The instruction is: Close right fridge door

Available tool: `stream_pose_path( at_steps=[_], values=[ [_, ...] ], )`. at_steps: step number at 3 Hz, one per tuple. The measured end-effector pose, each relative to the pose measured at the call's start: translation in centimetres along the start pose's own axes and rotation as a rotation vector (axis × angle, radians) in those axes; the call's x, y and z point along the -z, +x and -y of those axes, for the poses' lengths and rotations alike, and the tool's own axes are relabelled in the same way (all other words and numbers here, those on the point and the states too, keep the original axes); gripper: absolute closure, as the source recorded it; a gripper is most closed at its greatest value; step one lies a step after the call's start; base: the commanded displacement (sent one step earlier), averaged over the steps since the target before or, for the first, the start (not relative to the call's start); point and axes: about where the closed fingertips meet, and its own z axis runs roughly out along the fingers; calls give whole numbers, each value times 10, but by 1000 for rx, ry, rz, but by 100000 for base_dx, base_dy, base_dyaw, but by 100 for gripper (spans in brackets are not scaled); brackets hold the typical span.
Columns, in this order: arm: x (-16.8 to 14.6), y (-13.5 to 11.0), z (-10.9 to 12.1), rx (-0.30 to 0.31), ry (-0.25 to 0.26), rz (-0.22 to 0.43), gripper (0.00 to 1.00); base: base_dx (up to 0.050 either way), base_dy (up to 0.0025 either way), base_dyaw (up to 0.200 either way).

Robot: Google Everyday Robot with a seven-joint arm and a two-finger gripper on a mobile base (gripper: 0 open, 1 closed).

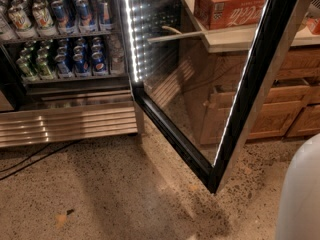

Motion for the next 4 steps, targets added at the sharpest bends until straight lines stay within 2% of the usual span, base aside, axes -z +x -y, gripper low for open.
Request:
stream_pose_path(
  at_steps=[3, 4],
  values=[
    [16, 4, -11, 18, -4, -59, 100, 0, 0, 0],
    [29, 40, -52, -14, -46, -108, 100, -1, 2, 18390]
  ],
)
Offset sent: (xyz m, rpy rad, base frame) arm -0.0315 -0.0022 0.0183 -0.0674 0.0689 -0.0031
